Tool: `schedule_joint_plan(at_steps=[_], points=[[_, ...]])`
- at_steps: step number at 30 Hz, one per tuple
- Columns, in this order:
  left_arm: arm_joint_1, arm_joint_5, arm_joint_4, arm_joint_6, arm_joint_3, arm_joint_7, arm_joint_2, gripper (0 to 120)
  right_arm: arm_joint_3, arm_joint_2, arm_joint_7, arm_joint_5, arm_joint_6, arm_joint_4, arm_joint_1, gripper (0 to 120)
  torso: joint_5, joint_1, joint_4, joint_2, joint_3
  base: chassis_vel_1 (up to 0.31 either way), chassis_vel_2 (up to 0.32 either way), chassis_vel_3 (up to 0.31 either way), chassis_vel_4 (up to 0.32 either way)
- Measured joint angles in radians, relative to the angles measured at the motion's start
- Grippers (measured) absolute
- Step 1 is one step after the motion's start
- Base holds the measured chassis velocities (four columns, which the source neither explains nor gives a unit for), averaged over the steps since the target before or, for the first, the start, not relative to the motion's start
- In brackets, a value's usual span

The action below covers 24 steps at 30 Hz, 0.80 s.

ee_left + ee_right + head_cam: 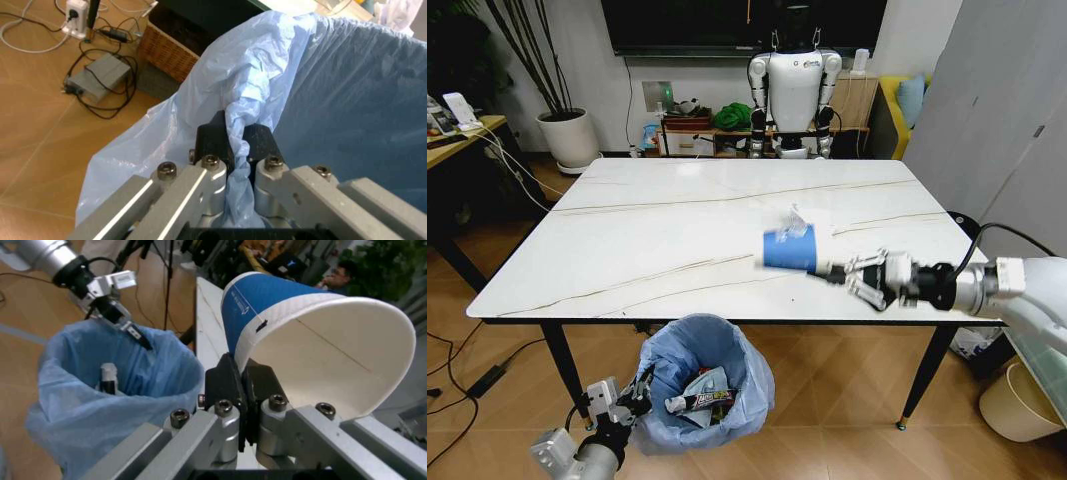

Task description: Pick up the trash bin and place the trash from the table into it.

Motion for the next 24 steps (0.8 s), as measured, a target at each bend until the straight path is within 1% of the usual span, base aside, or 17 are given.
schedule_joint_plan(at_steps=[1,3,4,9,16,24], points=[[0.006,0.01,-0.005,0.002,0.004,0.003,-0.005,0,-0.012,-0.003,0.002,-0.01,-0.011,0.029,0.002,0,0.0,0.0,0.0,0.0,0.0,0.0,0.0,0.0,0.0],[0.008,0.014,-0.008,0.003,0.007,0.004,-0.008,0,-0.018,-0.004,0.004,-0.014,-0.017,0.042,0.004,0,-0.0001,0.0,0.0,0.0,0.0,0.0,0.0,0.0,0.0],[0.013,0.024,-0.013,0.005,0.013,0.008,-0.013,0,-0.032,-0.005,0.014,-0.024,-0.037,0.074,0.009,0,-0.0001,0.0,0.0001,0.0,0.0,0.0,0.0,0.0,0.0],[0.022,0.04,-0.024,0.006,0.025,0.013,-0.024,0,-0.054,0.002,0.032,-0.06,-0.076,0.124,0.008,0,0.0,0.0,0.0,0.0,0.0,0.0,0.0,0.0,0.0],[0.025,0.045,-0.035,0.012,0.043,0.024,-0.033,0,-0.061,0.011,0.028,-0.124,-0.076,0.133,-0.003,0,0.0,0.0,0.0,0.0,0.0,0.0,0.0,0.0,0.0],[0.018,0.043,-0.025,0.025,0.071,0.046,-0.035,0,-0.077,0.014,-0.015,-0.192,-0.039,0.118,-0.01,0,-0.0001,0.0,0.0,0.0,0.0,0.0,0.0,0.0,0.0]])
